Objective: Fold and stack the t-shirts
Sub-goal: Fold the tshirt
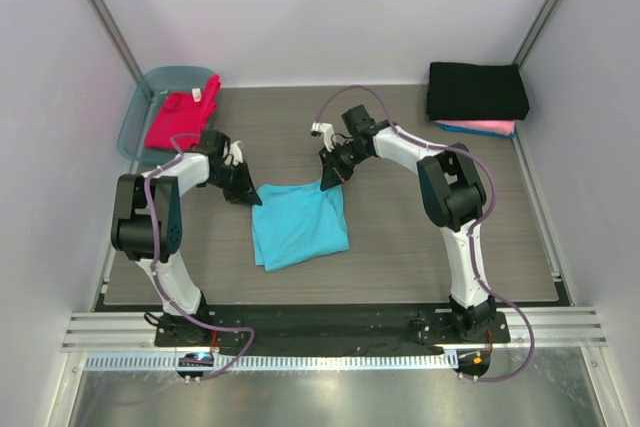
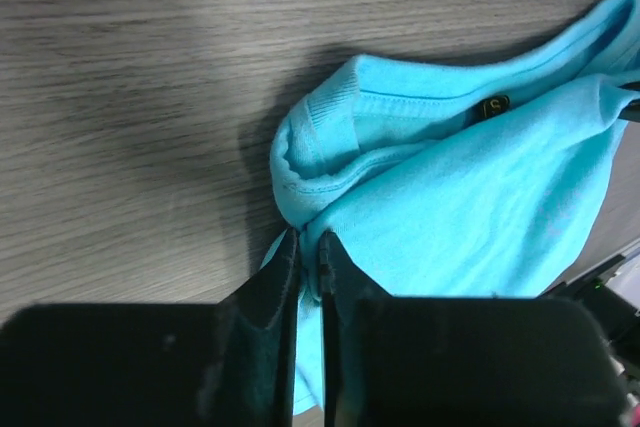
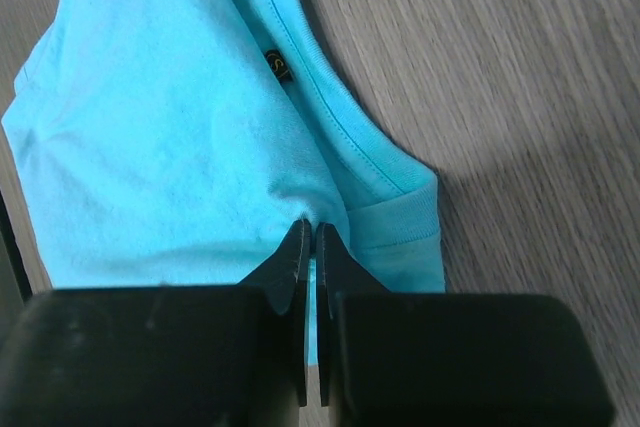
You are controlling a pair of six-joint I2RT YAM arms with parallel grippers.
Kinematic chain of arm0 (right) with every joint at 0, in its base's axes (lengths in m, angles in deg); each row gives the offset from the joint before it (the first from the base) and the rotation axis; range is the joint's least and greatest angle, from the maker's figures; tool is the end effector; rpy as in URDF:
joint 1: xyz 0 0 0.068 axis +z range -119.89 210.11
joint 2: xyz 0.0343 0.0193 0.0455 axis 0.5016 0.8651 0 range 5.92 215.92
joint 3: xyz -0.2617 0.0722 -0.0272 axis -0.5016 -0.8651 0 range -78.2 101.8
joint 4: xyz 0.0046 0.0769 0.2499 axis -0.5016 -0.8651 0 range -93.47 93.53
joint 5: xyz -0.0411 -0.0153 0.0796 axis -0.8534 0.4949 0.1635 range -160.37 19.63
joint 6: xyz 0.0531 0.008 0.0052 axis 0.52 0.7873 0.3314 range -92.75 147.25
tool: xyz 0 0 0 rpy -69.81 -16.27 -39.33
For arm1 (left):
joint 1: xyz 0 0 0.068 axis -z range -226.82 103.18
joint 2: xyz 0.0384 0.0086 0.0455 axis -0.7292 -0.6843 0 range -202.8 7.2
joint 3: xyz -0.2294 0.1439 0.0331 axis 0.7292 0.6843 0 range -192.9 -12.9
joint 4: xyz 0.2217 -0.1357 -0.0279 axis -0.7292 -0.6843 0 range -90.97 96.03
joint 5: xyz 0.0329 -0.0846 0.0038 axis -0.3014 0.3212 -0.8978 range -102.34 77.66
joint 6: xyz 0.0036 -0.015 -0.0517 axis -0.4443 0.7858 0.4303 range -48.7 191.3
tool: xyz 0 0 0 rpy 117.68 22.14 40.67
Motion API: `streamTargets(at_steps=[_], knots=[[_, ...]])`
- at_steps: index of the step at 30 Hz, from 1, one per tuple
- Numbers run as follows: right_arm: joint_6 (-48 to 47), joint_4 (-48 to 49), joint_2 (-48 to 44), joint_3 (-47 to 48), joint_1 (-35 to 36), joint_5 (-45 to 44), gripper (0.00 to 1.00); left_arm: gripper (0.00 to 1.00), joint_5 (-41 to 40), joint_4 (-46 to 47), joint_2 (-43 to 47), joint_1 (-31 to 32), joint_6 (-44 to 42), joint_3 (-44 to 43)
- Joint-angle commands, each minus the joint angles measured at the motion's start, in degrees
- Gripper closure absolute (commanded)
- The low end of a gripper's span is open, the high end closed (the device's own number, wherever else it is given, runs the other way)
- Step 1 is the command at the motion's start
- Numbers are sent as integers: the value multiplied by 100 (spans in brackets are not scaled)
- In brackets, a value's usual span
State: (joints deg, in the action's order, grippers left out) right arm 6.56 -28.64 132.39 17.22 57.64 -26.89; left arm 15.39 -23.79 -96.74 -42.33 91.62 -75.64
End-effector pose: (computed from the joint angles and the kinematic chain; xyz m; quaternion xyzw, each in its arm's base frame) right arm 0.3990 0.2358 0.1617 -0.4475 0.7897 0.3726 0.1932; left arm 0.3394 -0.0433 0.1537 -0.0927 0.9539 -0.2652 0.1055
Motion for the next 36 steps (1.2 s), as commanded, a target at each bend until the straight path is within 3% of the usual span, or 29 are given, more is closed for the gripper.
streamTargets(at_steps=[1,2,23,36], knots=[[-128,26,-527,-84,33,-42,98,94,154,-59,374,17,-168,-133],[-137,35,-675,-154,33,-42,99,100,189,-59,453,17,-177,-142],[30,8,-3067,-2219,33,-191,99,100,585,126,1025,192,-116,-133],[3,175,-2471,-1606,-213,-525,99,100,181,258,595,245,-72,-739]])
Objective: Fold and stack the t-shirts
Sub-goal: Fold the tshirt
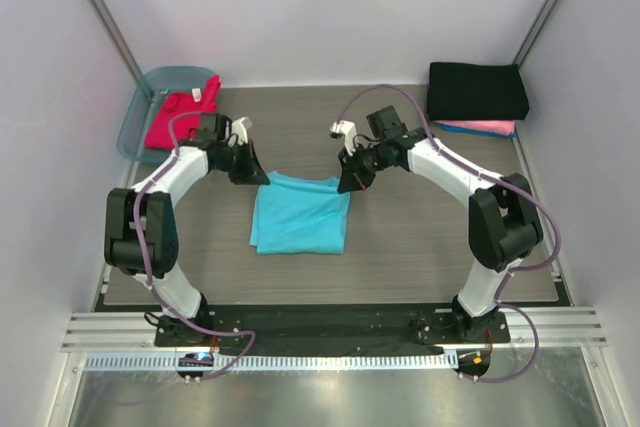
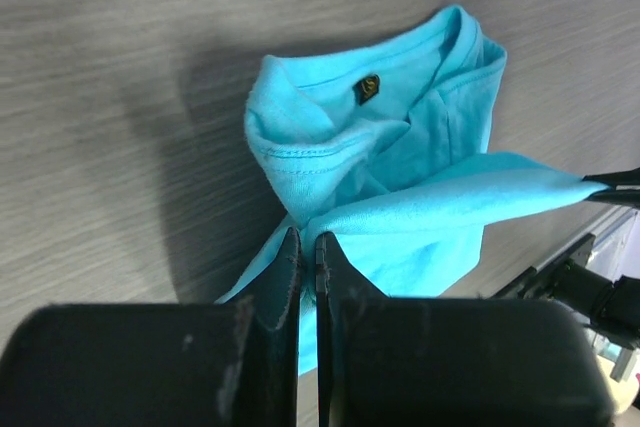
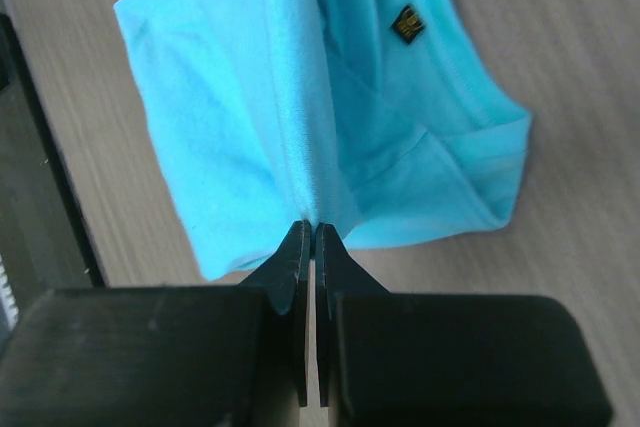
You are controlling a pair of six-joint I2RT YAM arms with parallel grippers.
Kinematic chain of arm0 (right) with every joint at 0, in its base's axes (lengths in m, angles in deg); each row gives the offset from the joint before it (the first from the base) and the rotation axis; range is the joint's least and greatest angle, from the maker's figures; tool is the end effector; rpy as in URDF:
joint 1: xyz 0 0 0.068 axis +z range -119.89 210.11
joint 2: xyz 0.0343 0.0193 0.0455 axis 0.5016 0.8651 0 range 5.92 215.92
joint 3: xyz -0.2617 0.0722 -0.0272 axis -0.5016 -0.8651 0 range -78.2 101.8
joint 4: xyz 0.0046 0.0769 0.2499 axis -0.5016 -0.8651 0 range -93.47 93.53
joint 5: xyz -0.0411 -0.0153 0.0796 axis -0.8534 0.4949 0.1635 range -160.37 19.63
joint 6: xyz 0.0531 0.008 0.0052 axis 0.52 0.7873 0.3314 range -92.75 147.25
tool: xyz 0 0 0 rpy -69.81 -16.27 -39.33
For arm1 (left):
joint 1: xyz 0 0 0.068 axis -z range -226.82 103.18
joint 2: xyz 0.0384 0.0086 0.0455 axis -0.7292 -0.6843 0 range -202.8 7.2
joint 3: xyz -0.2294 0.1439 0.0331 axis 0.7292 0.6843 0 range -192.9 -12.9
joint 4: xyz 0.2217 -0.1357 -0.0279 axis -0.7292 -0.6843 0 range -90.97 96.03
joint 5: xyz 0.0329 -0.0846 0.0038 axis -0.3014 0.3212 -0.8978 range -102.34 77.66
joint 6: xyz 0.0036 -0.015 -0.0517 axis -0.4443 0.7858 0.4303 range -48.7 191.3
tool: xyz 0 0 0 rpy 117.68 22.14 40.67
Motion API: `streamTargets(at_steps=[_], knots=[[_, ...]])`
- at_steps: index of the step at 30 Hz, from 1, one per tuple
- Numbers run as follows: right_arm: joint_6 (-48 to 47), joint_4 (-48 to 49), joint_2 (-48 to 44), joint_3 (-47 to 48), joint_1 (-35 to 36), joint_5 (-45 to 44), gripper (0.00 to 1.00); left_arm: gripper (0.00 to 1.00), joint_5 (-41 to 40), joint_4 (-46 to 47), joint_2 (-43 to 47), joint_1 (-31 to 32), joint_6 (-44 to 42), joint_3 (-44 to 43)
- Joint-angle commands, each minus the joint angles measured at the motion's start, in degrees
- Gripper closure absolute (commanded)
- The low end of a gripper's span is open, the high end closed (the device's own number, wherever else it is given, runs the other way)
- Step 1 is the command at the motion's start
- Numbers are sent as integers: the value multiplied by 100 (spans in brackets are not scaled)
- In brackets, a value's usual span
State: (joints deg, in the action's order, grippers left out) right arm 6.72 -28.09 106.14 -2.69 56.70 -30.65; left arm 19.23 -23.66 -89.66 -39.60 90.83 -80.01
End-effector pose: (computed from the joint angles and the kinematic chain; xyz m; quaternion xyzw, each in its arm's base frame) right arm 0.3213 0.1864 0.2410 -0.4501 0.7858 0.3391 0.2548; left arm 0.3419 -0.0622 0.2163 -0.0282 0.9306 -0.3139 0.1860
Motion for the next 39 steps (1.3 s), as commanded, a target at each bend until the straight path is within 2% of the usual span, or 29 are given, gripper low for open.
streamTargets(at_steps=[1,8,22,26,30,39], knots=[[-21,138,286,508,-145,-167,99,100,-204,253,-157,-28,7,-346],[-30,165,674,781,-374,-298,99,100,-134,227,-754,-28,-19,-908],[137,305,630,764,-514,-466,99,100,59,87,-1459,183,-230,-2104],[243,218,419,869,-514,-352,99,100,191,-36,-1117,192,-160,-1947],[340,51,33,668,-462,-255,99,100,270,-81,-528,192,-99,-1420],[348,-380,-1275,-553,-49,-70,99,100,587,-10,799,192,182,-84]])
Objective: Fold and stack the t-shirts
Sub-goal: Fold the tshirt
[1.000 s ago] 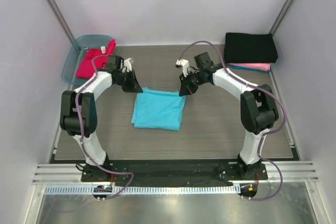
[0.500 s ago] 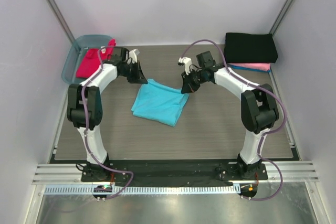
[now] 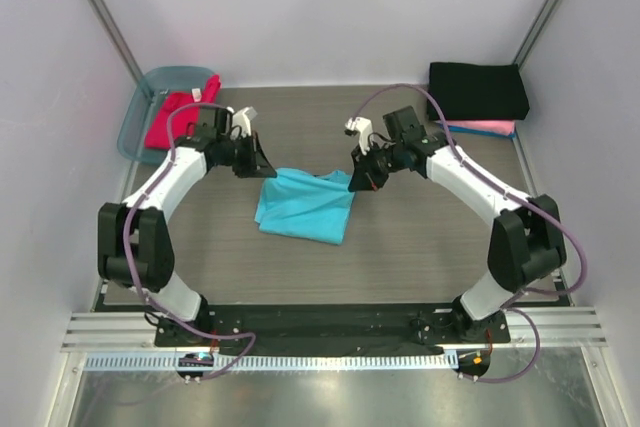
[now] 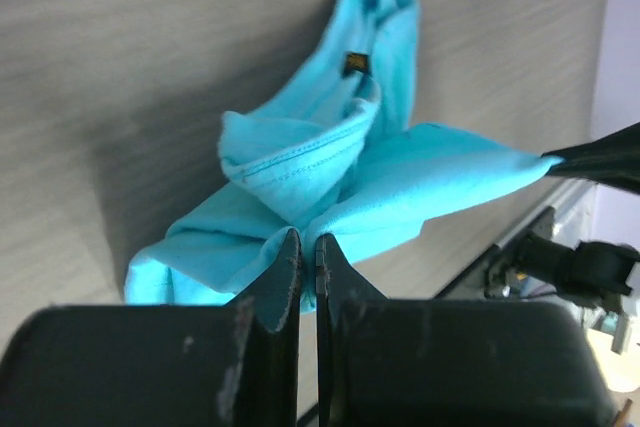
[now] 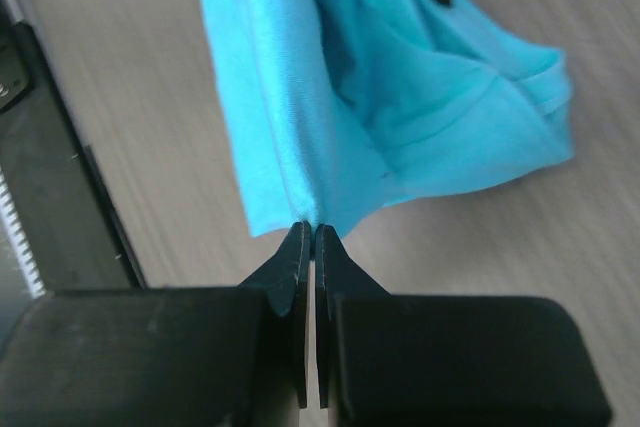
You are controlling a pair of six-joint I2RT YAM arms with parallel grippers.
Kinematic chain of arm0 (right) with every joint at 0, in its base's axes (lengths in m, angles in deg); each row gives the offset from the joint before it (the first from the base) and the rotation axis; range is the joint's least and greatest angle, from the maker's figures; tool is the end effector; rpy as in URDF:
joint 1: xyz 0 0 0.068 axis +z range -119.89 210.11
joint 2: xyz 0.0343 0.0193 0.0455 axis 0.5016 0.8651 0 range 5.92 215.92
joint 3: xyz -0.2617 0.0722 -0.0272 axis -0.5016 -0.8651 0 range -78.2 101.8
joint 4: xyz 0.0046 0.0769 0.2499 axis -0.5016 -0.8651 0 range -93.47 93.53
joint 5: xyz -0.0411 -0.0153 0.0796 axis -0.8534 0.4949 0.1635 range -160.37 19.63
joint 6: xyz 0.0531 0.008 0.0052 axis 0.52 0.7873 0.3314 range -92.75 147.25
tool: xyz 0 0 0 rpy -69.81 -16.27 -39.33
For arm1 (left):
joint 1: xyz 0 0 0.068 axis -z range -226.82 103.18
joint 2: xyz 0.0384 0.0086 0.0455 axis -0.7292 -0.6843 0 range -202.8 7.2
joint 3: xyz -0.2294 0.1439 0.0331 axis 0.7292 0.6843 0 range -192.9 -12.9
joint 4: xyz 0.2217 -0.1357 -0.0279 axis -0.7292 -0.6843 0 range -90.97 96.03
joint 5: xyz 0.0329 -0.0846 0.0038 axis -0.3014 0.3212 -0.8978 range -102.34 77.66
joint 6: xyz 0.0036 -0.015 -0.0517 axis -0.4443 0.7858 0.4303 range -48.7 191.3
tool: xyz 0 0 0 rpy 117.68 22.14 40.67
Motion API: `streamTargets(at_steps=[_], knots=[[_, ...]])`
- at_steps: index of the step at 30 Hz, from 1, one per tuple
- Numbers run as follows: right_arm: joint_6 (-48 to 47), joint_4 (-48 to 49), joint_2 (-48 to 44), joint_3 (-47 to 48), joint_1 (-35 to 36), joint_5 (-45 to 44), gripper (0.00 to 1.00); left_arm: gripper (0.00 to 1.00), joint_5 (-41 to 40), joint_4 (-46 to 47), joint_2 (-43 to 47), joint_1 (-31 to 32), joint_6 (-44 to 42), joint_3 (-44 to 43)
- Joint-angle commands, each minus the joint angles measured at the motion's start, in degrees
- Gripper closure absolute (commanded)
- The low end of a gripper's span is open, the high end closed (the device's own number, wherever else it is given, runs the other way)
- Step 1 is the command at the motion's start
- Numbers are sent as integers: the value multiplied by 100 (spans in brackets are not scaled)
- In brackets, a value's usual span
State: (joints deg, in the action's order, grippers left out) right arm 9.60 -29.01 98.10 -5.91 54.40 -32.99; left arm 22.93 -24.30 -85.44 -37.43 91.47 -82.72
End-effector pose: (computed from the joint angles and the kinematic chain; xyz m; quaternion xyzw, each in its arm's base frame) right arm 0.3040 0.1610 0.2693 -0.4174 0.8004 0.3206 0.2869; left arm 0.3350 -0.0763 0.2550 0.0105 0.9092 -0.3547 0.2179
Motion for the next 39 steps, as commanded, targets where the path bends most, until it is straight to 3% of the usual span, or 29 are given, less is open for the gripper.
streamTargets(at_steps=[1,10,17,27,39], knots=[[112,-341,-577,-433,294,207,99,100,261,62,483,-25,206,354],[271,-596,-1605,-1296,533,269,99,100,507,-149,1668,-25,637,1365],[306,-763,-2063,-1402,576,234,99,100,605,-536,2461,-42,779,2034],[148,-438,-1529,-1042,559,-152,99,100,499,-79,1785,-271,937,1551],[-204,-280,27,601,-29,-364,99,100,411,140,889,-323,796,708]])
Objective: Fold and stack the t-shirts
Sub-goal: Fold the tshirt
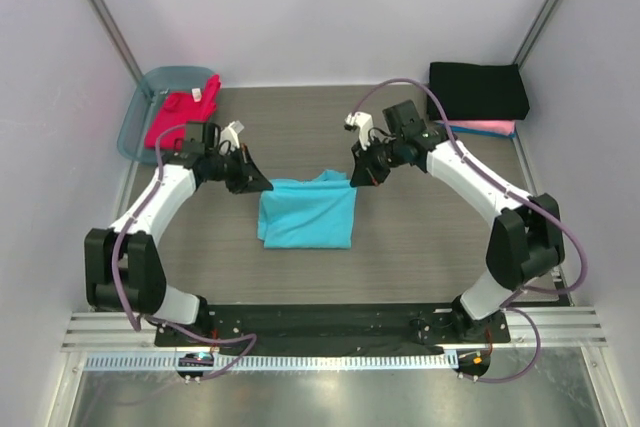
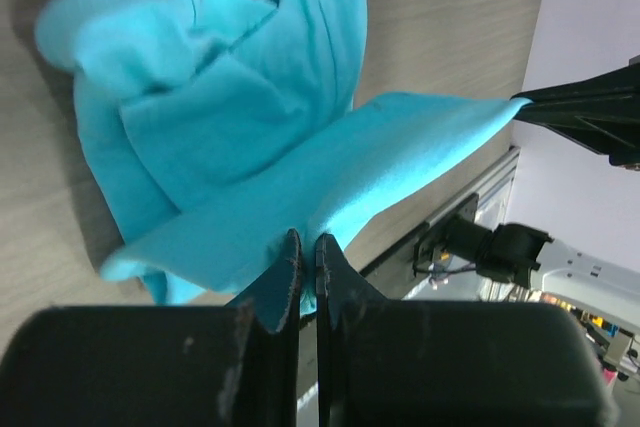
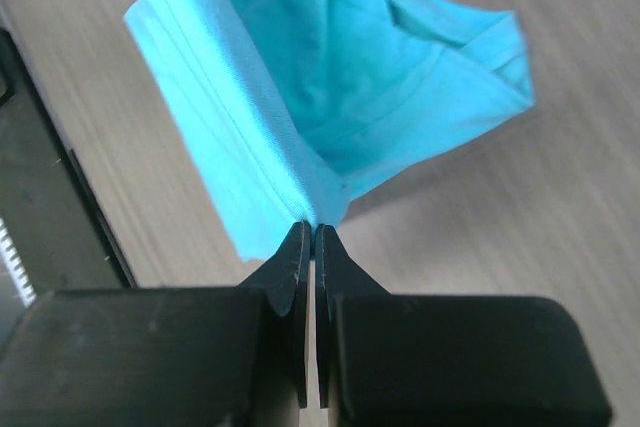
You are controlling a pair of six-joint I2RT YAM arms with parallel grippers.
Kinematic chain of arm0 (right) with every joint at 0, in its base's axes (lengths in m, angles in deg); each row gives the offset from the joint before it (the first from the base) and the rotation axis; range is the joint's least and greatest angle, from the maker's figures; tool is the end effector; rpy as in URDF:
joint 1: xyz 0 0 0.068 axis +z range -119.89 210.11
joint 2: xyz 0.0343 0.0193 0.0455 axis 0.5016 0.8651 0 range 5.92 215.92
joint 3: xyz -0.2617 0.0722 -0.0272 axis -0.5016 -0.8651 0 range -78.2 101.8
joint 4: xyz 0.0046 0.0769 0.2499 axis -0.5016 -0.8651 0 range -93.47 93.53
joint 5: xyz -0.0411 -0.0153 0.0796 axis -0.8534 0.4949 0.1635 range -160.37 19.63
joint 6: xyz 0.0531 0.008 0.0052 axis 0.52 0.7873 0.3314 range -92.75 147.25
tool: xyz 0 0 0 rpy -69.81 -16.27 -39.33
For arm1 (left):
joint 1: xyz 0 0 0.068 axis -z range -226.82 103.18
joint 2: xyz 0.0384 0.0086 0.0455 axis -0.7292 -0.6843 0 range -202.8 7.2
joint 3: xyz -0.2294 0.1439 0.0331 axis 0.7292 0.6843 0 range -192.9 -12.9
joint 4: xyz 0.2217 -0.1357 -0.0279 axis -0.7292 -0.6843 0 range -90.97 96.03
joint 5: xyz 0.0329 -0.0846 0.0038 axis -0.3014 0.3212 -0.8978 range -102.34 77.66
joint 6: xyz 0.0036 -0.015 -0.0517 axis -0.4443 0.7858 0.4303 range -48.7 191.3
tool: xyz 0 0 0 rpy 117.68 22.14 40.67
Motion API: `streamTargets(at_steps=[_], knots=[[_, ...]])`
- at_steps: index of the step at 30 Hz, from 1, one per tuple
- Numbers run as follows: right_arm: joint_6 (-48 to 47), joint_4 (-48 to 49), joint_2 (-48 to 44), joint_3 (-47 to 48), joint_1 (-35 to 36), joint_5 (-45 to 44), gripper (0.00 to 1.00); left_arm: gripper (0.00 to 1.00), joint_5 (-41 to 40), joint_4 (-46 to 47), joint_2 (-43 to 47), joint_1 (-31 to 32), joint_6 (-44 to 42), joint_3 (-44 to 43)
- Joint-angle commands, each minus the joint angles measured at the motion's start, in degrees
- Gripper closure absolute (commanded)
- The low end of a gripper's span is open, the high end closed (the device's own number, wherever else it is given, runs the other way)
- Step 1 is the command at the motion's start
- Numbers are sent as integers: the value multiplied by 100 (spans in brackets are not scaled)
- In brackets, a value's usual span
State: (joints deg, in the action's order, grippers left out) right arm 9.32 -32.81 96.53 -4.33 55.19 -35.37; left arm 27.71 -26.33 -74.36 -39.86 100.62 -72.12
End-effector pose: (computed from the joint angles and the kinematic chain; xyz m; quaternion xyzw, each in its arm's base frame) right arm 0.2963 0.1613 0.2819 -0.4203 0.8067 0.3035 0.2836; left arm 0.2842 -0.0578 0.2544 -0.0717 0.8985 -0.3988 0.1691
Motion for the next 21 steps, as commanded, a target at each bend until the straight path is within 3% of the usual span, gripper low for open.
streamTargets(at_steps=[1,12,21], knots=[[-201,135,325,627,-126,-134,99,100,-76,344,-455,-81,-146,-527],[-386,215,2670,2446,-284,-266,99,100,-463,274,-2214,-222,-506,-1934],[-97,355,3551,3300,-346,-284,99,100,-902,257,-2892,-230,-542,-2401]])
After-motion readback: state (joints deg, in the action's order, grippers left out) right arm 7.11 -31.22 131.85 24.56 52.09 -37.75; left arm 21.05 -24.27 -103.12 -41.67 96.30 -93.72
